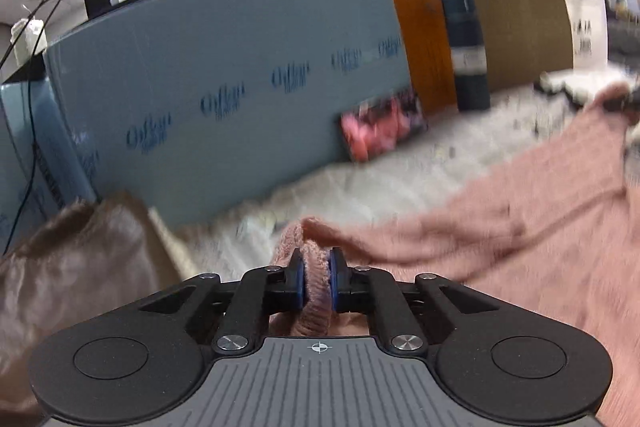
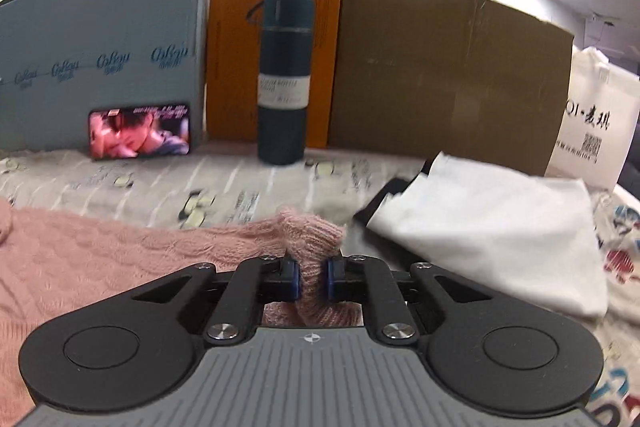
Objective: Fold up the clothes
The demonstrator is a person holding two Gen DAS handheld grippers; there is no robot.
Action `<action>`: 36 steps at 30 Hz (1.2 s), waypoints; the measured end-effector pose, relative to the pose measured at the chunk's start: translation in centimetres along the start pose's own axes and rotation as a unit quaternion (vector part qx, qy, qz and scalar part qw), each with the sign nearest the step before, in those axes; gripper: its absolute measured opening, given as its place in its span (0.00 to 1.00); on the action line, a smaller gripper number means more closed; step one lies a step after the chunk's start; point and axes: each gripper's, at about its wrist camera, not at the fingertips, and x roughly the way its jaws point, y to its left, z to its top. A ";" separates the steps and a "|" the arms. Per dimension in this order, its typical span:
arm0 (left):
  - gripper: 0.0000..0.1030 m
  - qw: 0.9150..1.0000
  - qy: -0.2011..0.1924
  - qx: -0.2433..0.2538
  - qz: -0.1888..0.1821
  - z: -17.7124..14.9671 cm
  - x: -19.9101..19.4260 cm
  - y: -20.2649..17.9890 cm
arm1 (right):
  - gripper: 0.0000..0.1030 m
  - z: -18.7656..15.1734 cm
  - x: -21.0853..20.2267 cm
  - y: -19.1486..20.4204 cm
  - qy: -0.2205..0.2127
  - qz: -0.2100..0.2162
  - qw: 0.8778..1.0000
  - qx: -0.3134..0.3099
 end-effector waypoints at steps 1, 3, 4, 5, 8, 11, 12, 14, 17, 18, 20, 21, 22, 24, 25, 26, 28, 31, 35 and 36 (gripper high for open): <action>0.10 1.000 -0.008 0.002 0.003 0.5 0.3 0.0 | 0.10 0.4 0.2 -0.2 -0.002 -0.004 1.000 -0.001; 0.10 1.000 -0.016 0.007 0.011 1.2 1.1 0.0 | 0.10 1.1 0.8 -0.8 -0.002 -0.010 1.000 0.003; 0.10 1.000 -0.015 0.006 0.015 1.5 1.6 0.1 | 0.10 1.3 1.2 -1.1 -0.002 -0.014 1.000 0.004; 0.10 1.000 -0.012 0.007 0.018 1.7 2.1 0.2 | 0.10 1.4 1.5 -1.3 -0.001 -0.020 1.000 0.003; 0.11 0.999 0.019 0.025 0.024 1.4 3.7 0.2 | 0.12 0.7 3.0 -2.0 0.032 -0.025 0.999 0.010; 0.18 0.997 0.054 0.052 0.035 0.6 5.0 -0.4 | 0.30 -0.2 4.5 -2.6 0.069 -0.030 0.997 0.022; 0.19 0.996 0.062 0.056 0.038 0.4 5.3 -0.4 | 0.44 -0.4 4.7 -2.8 0.075 -0.039 0.996 0.023; 0.26 0.996 0.065 0.053 0.040 0.2 5.2 -0.1 | 0.54 -0.5 4.1 -3.3 0.070 -0.056 0.996 0.032; 0.51 0.997 0.036 0.046 0.054 0.3 3.6 0.0 | 0.66 -0.3 2.2 -4.1 0.050 -0.079 0.995 0.043; 0.56 0.997 0.022 0.041 0.056 0.4 2.8 0.0 | 0.71 -0.3 1.2 -4.5 0.041 -0.084 0.994 0.051; 0.69 0.998 -0.001 0.027 0.056 0.5 1.2 0.0 | 0.73 -0.3 -0.9 -5.3 0.024 -0.090 0.993 0.073; 0.71 0.998 -0.012 0.019 0.055 0.5 0.4 -0.1 | 0.74 -0.4 -2.0 -5.7 0.018 -0.091 0.992 0.089; 0.72 0.998 -0.022 0.013 0.049 0.5 -0.4 -0.2 | 0.74 -0.6 -3.1 -6.1 0.016 -0.090 0.990 0.107; 0.72 0.999 -0.042 0.002 0.029 0.4 -2.2 -0.6 | 0.74 -1.2 -5.1 -6.9 0.015 -0.085 0.986 0.145; 0.75 0.999 -0.051 0.000 0.018 0.3 -3.0 -0.9 | 0.74 -1.6 -6.1 -7.3 0.016 -0.082 0.983 0.164; 0.78 0.998 -0.059 -0.001 0.006 0.1 -3.8 -1.3 | 0.74 -2.1 -6.9 -7.6 0.020 -0.075 0.980 0.184; 0.81 0.997 -0.073 0.003 -0.015 -0.3 -5.2 -2.3 | 0.74 -3.4 -8.5 -8.0 0.028 -0.059 0.974 0.217; 0.82 0.995 -0.083 0.011 -0.049 -1.0 -6.9 -4.0 | 0.74 -5.1 -9.7 -7.3 0.047 -0.043 0.972 0.227; 0.82 0.987 -0.095 0.021 -0.127 -1.9 -8.5 -5.7 | 0.74 -6.4 -9.8 -5.4 0.060 -0.017 0.976 0.210; 0.83 0.983 -0.095 0.031 -0.153 -2.2 -8.8 -6.3 | 0.74 -6.5 -9.8 -4.9 0.060 -0.012 0.977 0.204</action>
